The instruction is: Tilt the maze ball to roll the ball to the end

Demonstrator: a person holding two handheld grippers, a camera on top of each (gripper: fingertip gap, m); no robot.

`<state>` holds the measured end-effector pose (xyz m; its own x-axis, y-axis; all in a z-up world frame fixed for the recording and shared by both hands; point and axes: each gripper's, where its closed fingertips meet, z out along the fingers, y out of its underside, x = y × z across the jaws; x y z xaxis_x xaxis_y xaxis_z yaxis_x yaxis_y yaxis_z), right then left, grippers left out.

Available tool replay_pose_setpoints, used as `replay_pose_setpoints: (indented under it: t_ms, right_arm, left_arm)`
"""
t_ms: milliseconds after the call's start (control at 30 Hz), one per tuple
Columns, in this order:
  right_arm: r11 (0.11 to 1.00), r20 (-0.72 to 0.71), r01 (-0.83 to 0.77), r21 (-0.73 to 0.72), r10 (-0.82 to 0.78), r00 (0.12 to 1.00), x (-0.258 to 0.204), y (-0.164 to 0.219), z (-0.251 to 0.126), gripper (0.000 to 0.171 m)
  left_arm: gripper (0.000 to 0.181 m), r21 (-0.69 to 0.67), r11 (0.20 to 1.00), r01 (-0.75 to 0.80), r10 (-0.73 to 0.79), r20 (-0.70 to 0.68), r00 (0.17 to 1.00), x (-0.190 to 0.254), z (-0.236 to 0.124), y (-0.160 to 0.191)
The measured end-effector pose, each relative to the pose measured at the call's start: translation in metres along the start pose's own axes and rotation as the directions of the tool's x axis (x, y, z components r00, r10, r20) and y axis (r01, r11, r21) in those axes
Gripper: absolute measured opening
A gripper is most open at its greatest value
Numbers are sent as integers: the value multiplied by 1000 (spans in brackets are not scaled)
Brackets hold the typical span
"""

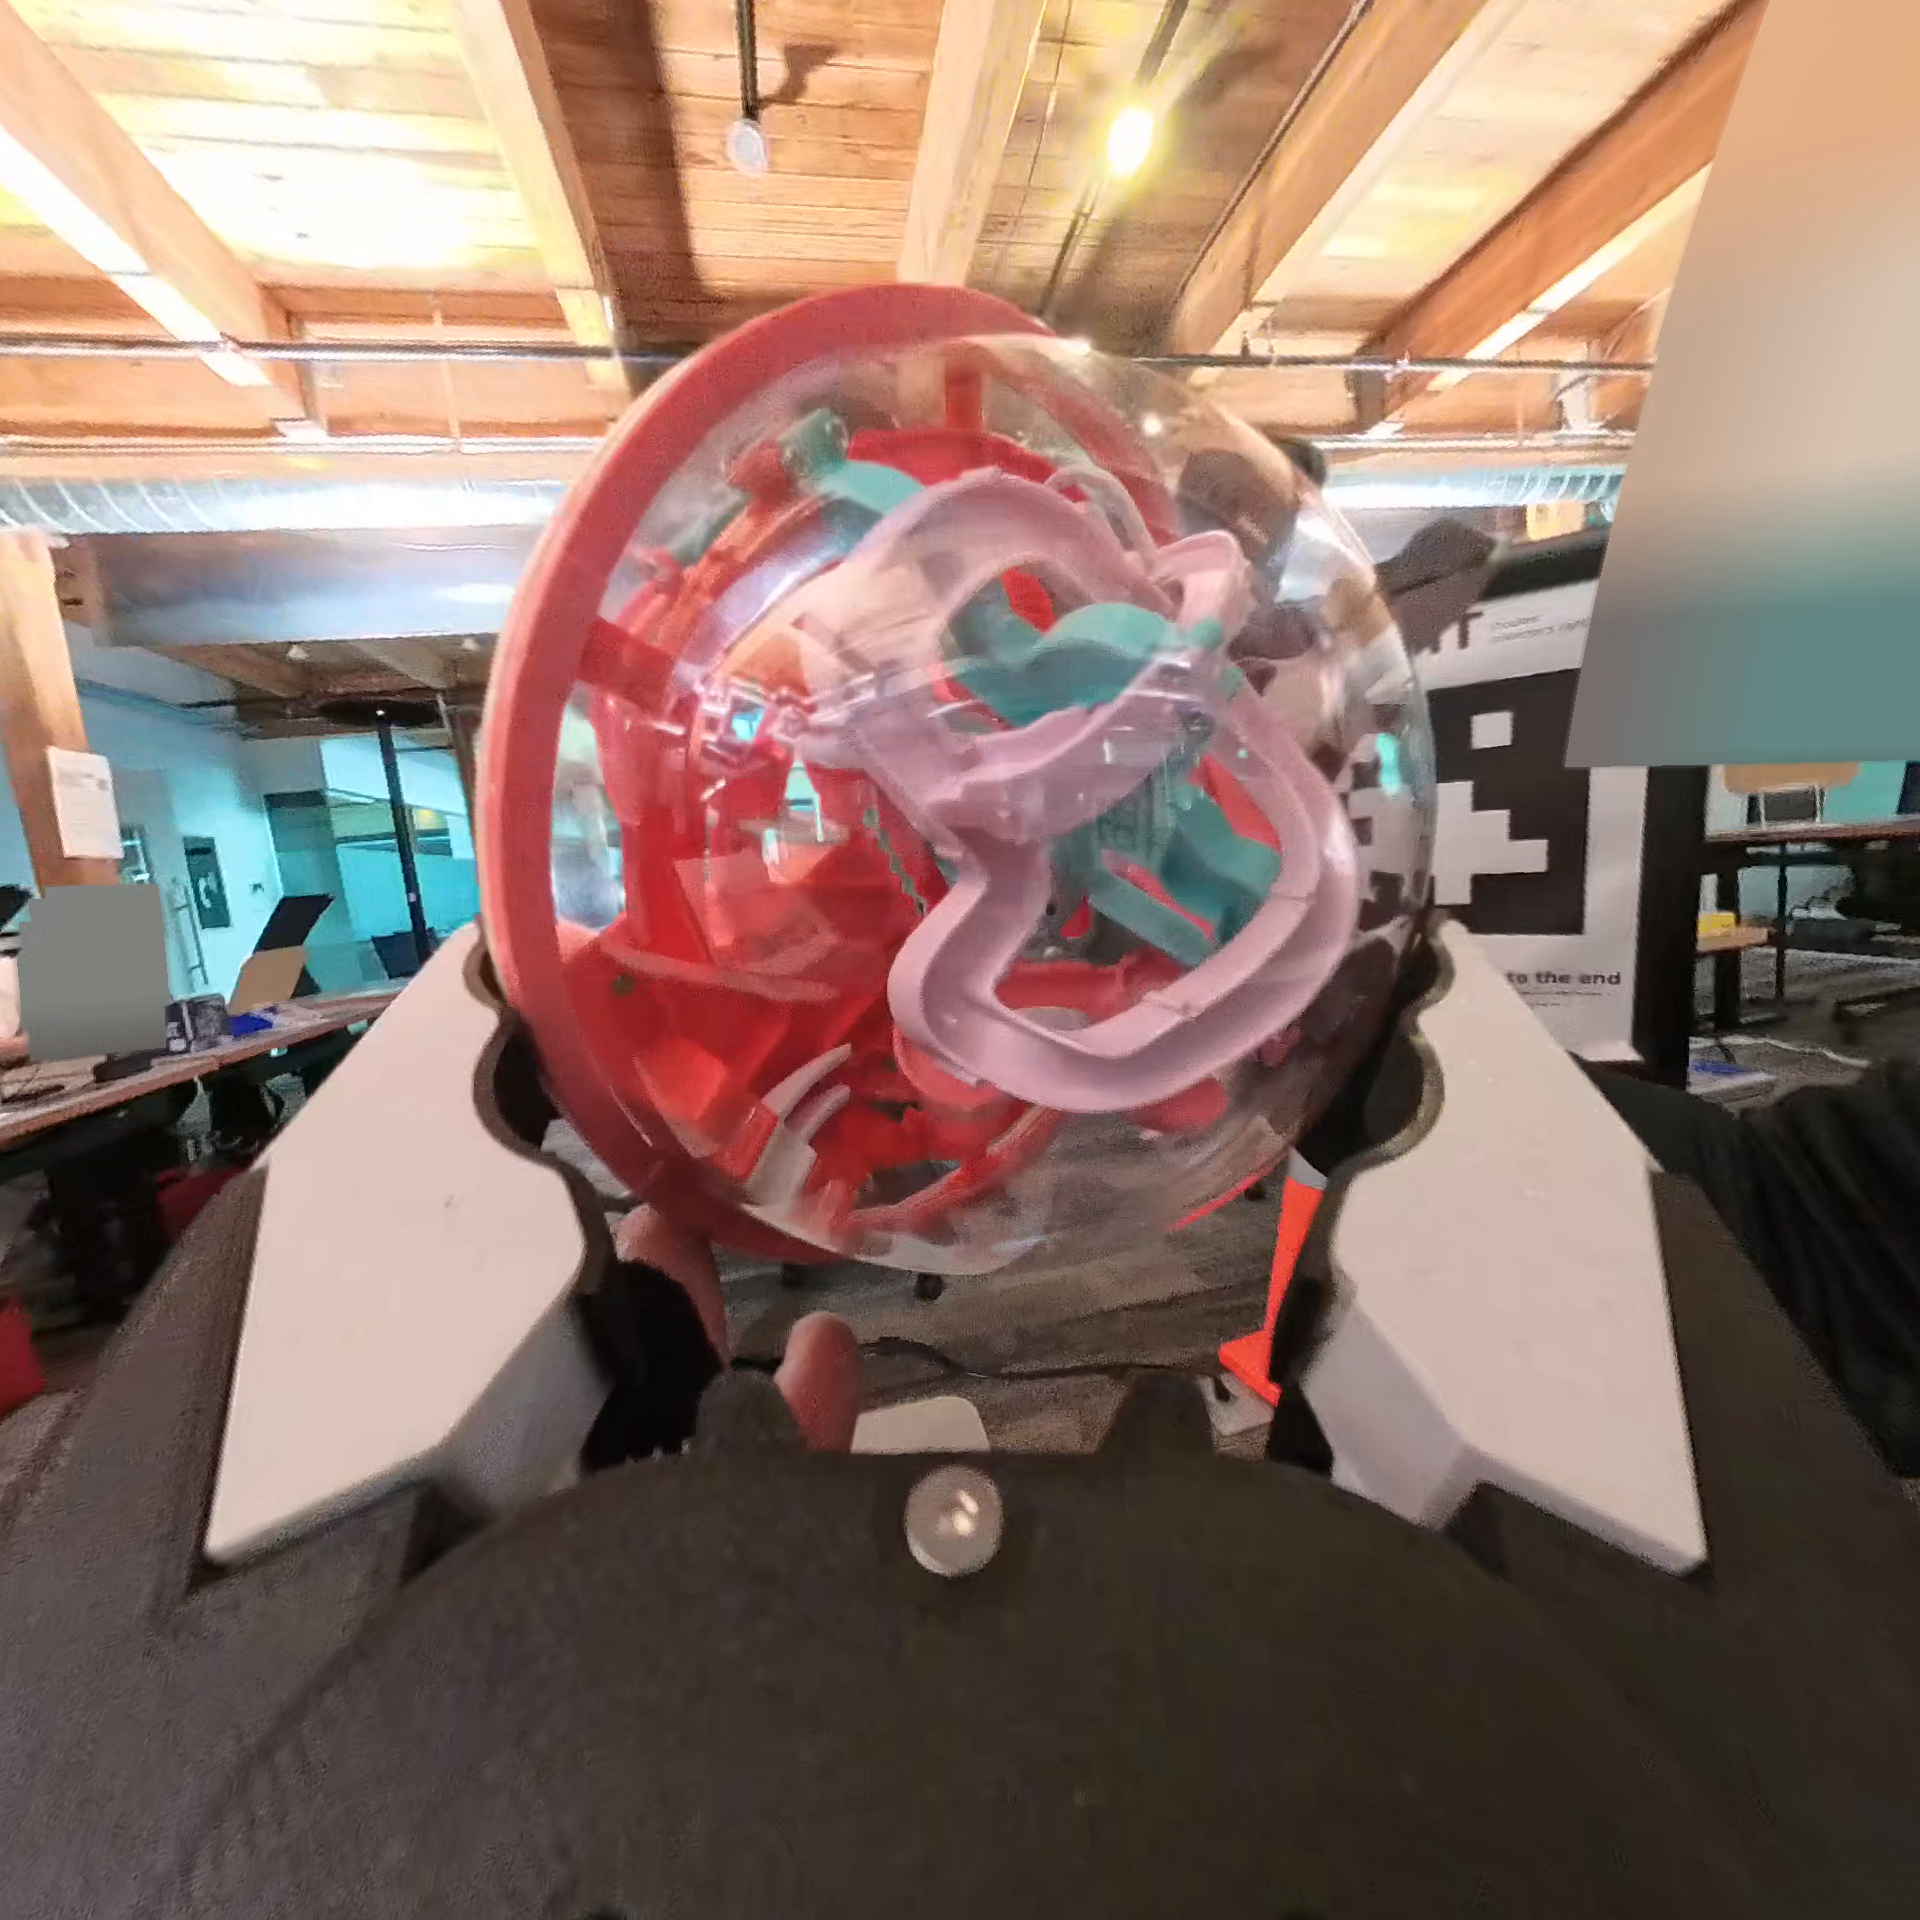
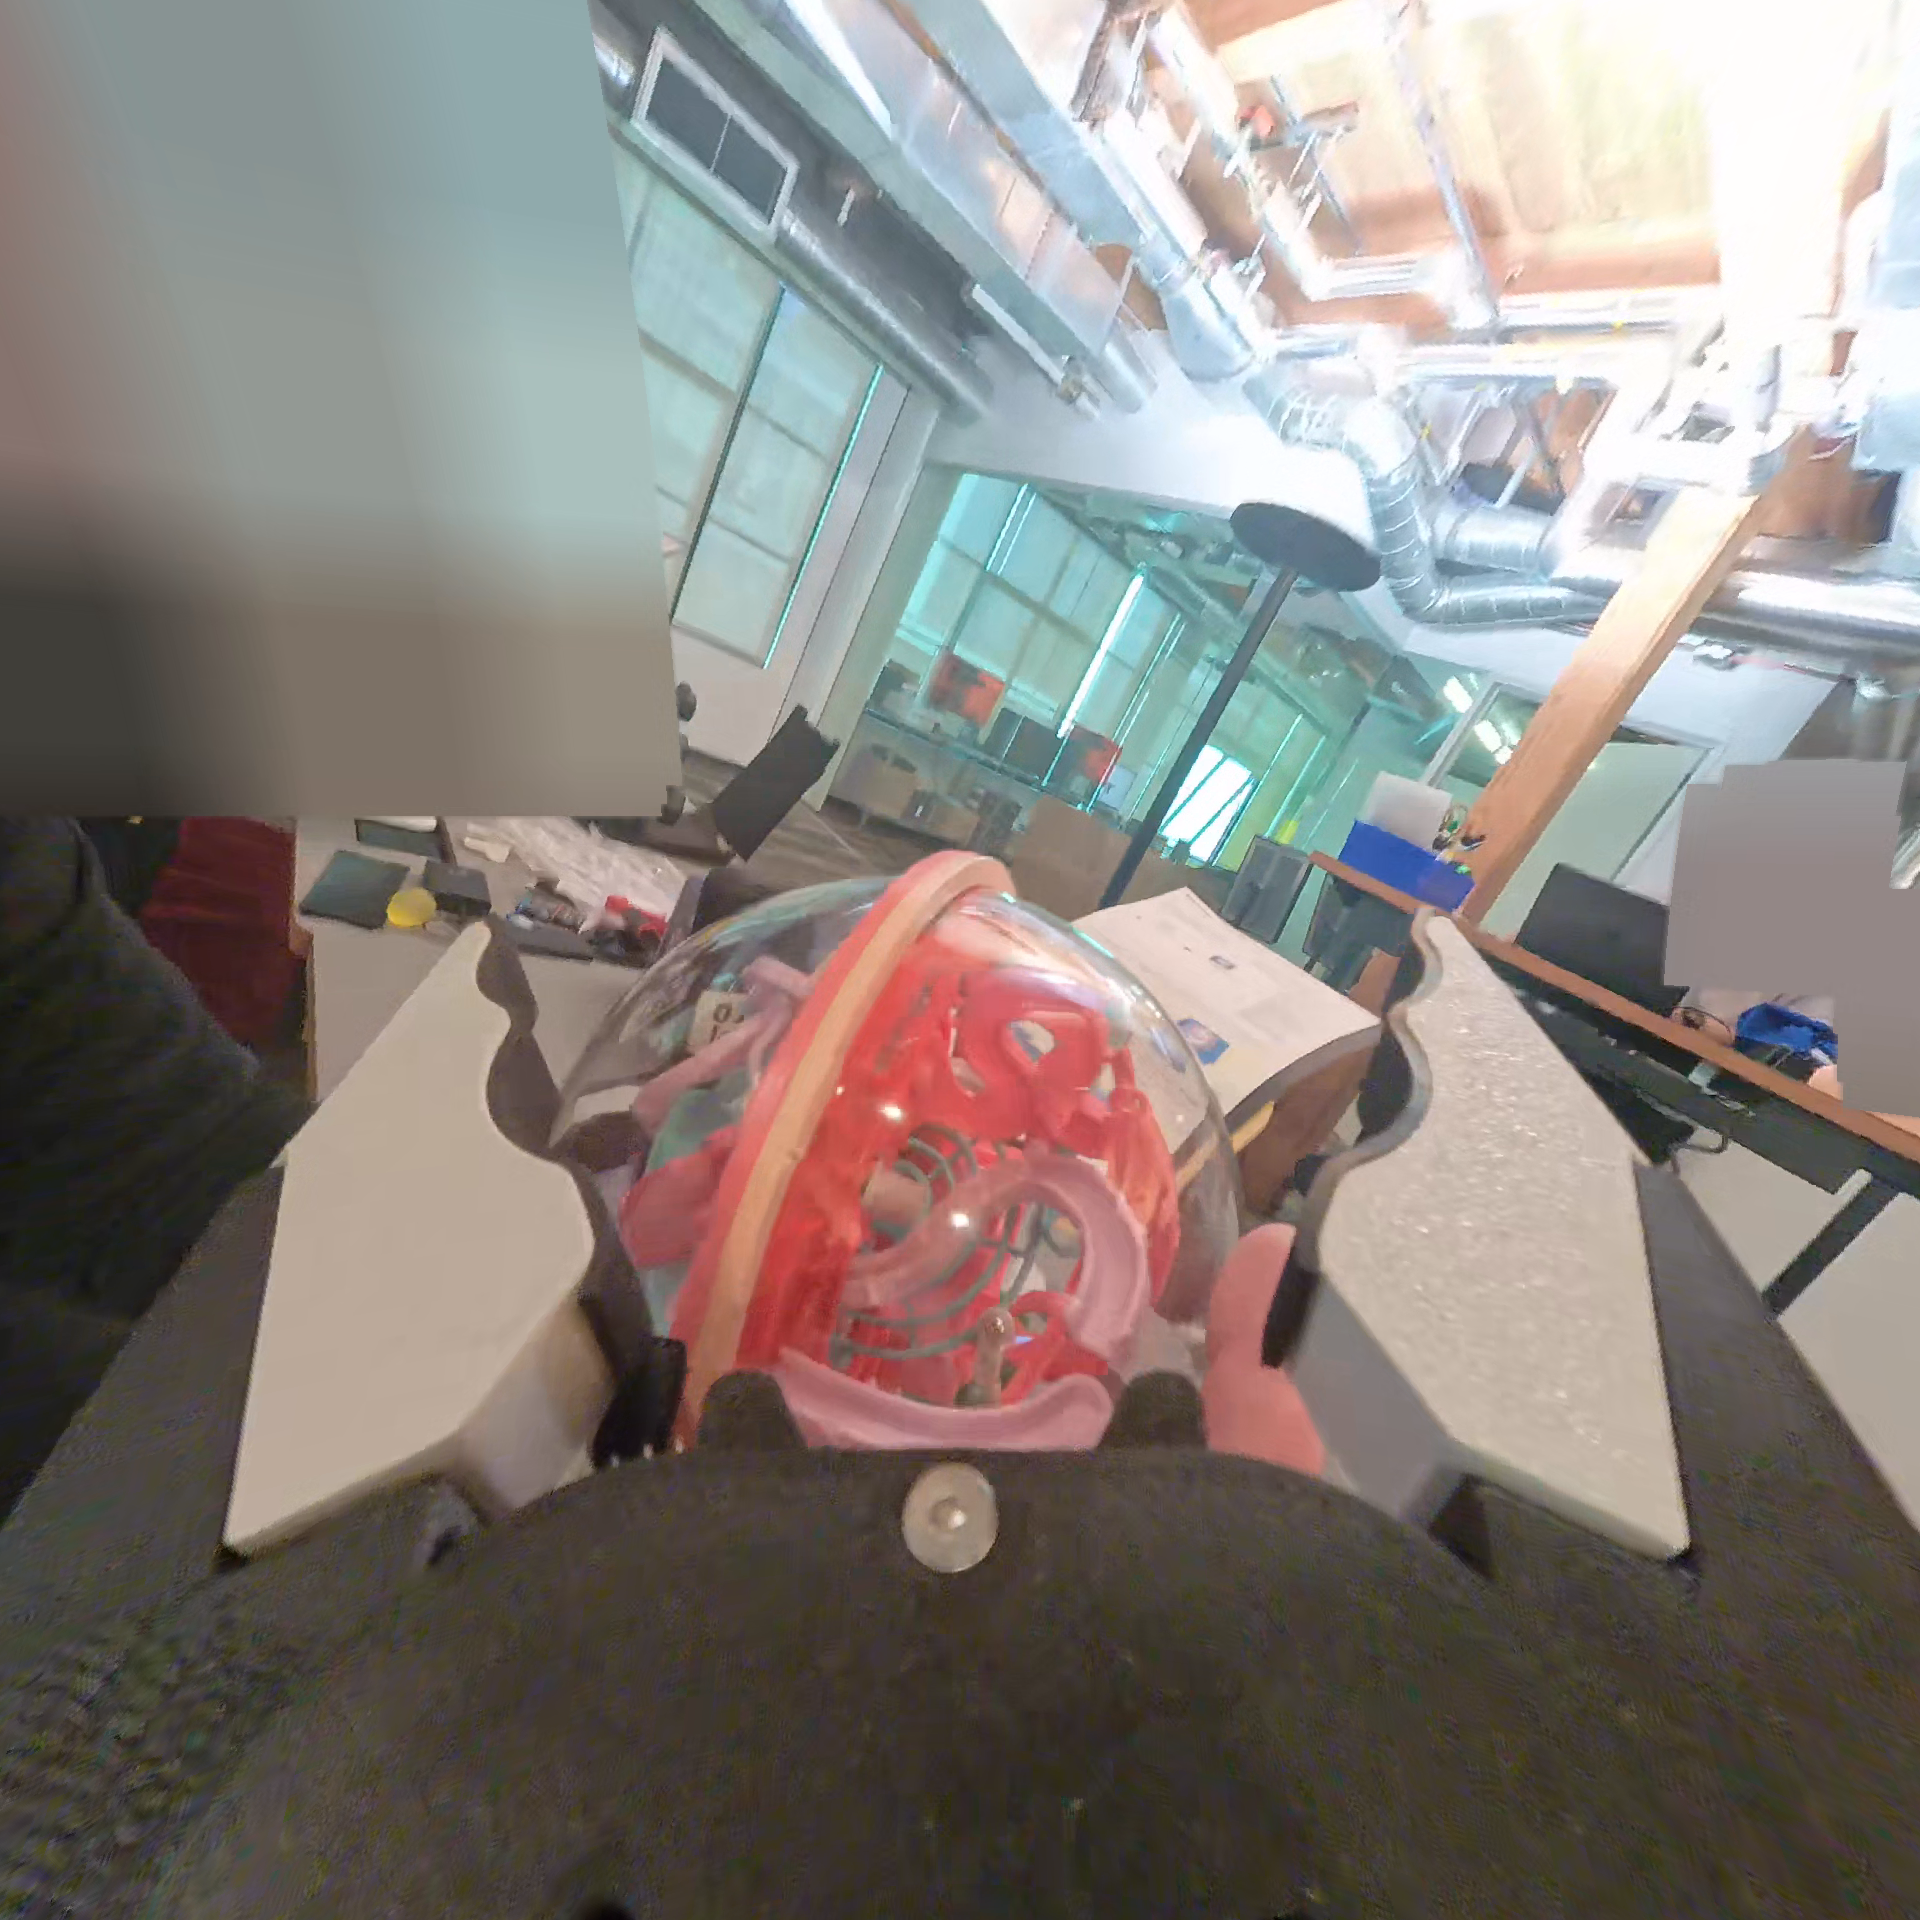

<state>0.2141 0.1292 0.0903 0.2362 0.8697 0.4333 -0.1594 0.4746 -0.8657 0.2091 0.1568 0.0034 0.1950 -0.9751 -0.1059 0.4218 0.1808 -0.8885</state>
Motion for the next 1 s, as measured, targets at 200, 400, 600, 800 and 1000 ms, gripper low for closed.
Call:
replay_pose_setpoints:
  t_ms: [200,400,600,800,1000]
  right_arm:
    - [997,-55,39,-63,-42,998,-2,-15,5,153]
    - [984,-103,73,-164,-91,990,6,-29,16,155]
    - [986,-146,12,-167,-37,989,17,-47,17,155]
    - [990,-154,29,-141,-51,987,16,-68,19,153]
    - [955,-127,161,-248,-197,972,3,-90,40,151]
  left_arm:
    - [154,44,989,143,-141,-52,989,6,7,-30]
    - [154,71,948,311,-304,-96,948,1,18,-53]
    - [153,49,937,345,-338,-102,935,1,29,-72]
    - [152,59,937,345,-336,-128,933,7,35,-88]
    - [151,146,907,395,-353,-245,903,14,35,-108]
